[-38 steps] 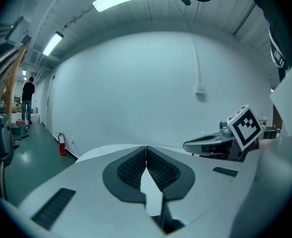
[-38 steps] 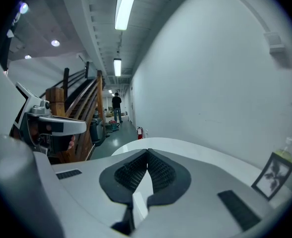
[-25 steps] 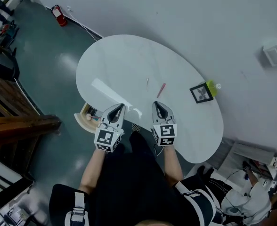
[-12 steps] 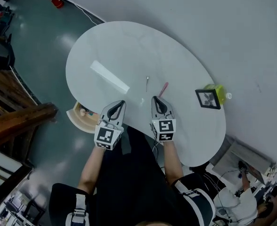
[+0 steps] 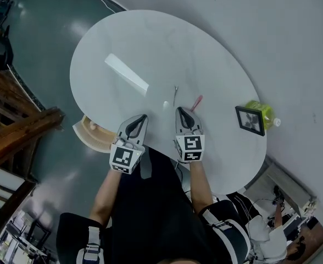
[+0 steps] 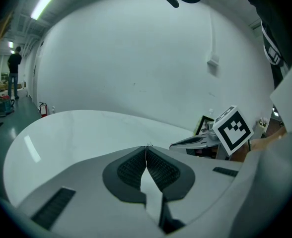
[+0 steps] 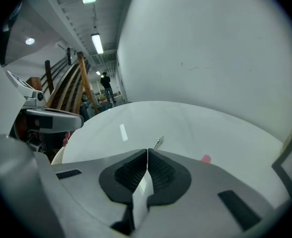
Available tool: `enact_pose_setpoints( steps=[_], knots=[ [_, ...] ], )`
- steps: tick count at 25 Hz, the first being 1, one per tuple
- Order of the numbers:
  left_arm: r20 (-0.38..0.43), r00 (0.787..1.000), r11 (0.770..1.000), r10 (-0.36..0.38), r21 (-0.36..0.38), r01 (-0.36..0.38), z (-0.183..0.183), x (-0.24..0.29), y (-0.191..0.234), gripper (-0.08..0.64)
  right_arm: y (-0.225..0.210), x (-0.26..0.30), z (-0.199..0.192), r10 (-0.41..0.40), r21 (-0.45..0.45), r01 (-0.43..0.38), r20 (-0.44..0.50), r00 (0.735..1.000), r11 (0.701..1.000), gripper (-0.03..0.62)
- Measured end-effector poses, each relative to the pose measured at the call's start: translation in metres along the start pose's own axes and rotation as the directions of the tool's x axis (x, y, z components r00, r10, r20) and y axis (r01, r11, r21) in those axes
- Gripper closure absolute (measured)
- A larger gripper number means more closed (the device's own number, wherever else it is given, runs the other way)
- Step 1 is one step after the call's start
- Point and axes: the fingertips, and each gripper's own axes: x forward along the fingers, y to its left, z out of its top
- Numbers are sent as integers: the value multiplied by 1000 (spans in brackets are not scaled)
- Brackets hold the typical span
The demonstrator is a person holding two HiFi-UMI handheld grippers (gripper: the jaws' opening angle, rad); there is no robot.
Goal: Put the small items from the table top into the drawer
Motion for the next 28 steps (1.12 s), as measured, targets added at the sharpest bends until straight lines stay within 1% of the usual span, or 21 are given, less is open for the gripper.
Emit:
enact_pose_setpoints(
  steps=[4,11,12,14,17,20,28],
  knots=[
    [0,1000,1000,11,-7,-11,8,4,6,540,-4,13,-2,-13,2,13,-34,999,1000,560],
    [-12,1000,1000,15,-21,-16,1,1,10,540,-13,40,4,-24,-8,23,-79,997,1000,557],
    [-12,1000,1000,16,-22,-16,0,0,11,540,-13,44,5,-16,-7,15,-89,996,1000,545],
    [-13,1000,1000,19,-24,-19,-2,-1,13,540,-12,53,5,6,-7,-7,-109,994,1000,454],
    [-15,999,999,34,-32,-34,-2,-1,13,540,-14,63,6,-2,-22,-1,-138,990,1000,454],
    [-14,999,999,32,-33,-32,-5,-4,12,540,-16,68,7,-19,-36,13,-160,987,999,454],
    [-11,999,998,53,-40,-54,-3,-10,18,540,-19,72,7,-55,-62,44,-183,982,997,454]
  ],
)
